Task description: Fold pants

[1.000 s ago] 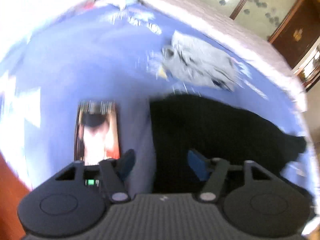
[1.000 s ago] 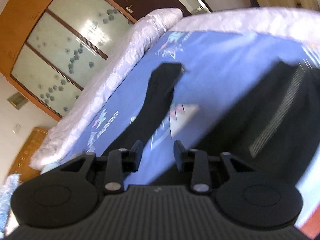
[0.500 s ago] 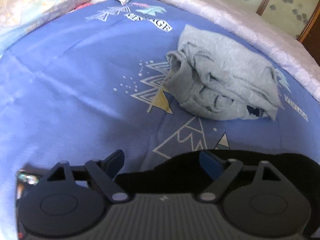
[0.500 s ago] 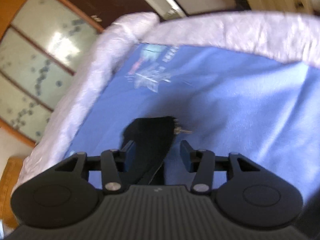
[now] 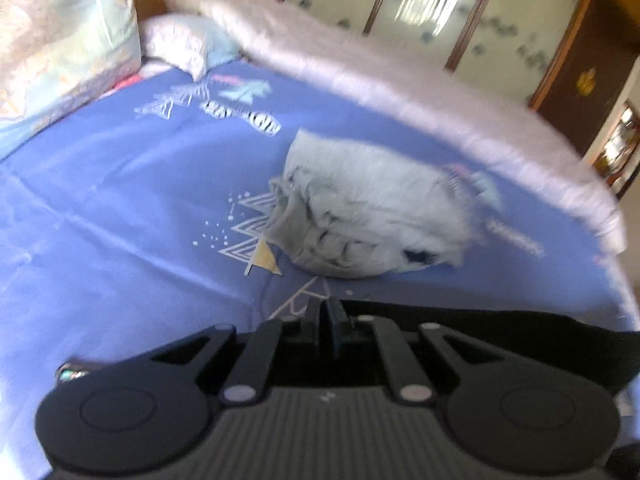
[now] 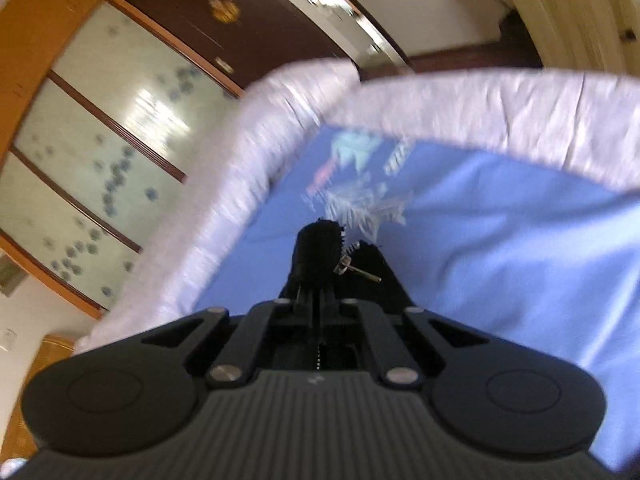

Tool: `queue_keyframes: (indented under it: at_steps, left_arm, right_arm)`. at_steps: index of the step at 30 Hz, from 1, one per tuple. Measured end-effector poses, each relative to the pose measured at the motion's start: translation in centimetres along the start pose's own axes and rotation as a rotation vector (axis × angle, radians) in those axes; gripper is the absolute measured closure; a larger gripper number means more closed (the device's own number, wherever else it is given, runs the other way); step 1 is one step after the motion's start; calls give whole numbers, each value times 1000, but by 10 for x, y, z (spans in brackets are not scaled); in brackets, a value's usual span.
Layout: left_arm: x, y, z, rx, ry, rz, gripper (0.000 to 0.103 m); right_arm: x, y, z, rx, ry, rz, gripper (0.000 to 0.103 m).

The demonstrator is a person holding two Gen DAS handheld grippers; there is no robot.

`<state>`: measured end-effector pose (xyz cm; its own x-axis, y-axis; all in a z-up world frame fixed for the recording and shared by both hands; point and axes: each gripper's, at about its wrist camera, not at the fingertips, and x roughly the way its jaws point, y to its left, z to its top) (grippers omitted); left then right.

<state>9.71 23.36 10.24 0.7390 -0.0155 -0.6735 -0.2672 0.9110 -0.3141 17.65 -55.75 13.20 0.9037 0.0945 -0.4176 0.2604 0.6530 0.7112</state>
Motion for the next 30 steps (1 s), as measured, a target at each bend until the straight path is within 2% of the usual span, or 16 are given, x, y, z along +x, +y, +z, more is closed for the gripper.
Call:
queue_keyframes:
  at_steps: [4,8,11,12,13,14,16,18,20,22,24,27,30]
  left_arm:
    - [-54,12,-23,-19,-35,-107,98]
    - [-92,26,-69,3,11,-188,98]
    - [-102,37,-114,7,110,-214,97]
    - [-98,41,-127,2,165,-201,92]
    - [-90,45,-140,-1,238,-169,91]
    - [-83,50,-151,-5,302,-133,91]
    - [-77,61,-164,-25,375,-83,92]
    - [-86,73,-162,-74,352,-73,90]
    - [-97,84,-153,-120,304,-79,79]
    - [-106,89,-144,-145,255,-71,63]
    - [-108,89,-139,-156,233,-67,62]
    - [-101,81,-136,-164,248,-73,50]
    - [-88,71,-144,-156,277,-85,43]
  right_arm:
    - [-76,-11,4,3,-38,5,98]
    - [-141,-62,-16,86,-66,-33,98]
    - [-175,-126,-45,180,-62,-118,94]
    - [-183,-149,-57,226,-45,-167,91]
    - [-186,-168,-69,271,-27,-220,87]
    - [-192,-188,-81,322,-9,-257,79]
    - [-207,-209,-99,389,-27,-243,75]
    - [-221,-214,-107,401,-65,-225,72]
    - [-227,-211,-109,397,-77,-210,66]
    - [-236,-207,-109,377,-90,-206,63]
    - [-248,-202,-110,351,-128,-221,62]
    - [-246,-184,-114,298,-139,-170,62]
    - [-239,-152,-128,182,-84,-84,62]
